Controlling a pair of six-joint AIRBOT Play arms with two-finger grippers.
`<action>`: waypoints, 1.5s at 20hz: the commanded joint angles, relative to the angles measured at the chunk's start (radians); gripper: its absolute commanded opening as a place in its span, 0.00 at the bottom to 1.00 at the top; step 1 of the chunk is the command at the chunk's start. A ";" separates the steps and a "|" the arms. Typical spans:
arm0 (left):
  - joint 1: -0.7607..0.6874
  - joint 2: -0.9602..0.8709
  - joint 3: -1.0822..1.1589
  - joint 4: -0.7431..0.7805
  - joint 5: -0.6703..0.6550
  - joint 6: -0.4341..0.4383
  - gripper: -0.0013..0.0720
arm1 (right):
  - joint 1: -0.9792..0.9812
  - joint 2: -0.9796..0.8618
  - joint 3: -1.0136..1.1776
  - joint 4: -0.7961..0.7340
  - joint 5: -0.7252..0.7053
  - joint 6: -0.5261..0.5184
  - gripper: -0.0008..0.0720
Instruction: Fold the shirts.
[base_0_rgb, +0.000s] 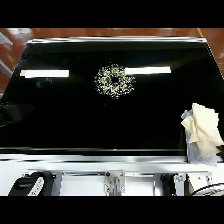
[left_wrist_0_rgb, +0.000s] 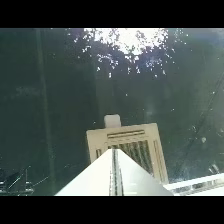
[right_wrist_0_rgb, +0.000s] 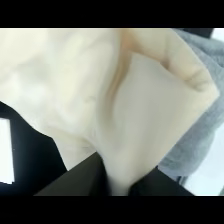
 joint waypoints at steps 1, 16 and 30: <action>0.000 0.000 0.000 0.001 0.000 0.000 0.07 | -0.001 0.005 -0.079 -0.093 -0.011 0.043 0.89; -0.304 -0.374 0.109 0.379 0.131 -0.114 0.06 | 0.612 -0.006 0.385 0.175 -0.138 -0.073 0.88; -0.498 -0.772 0.363 0.662 -0.165 -0.158 0.83 | 1.316 -0.174 0.385 -0.187 -0.003 0.124 0.89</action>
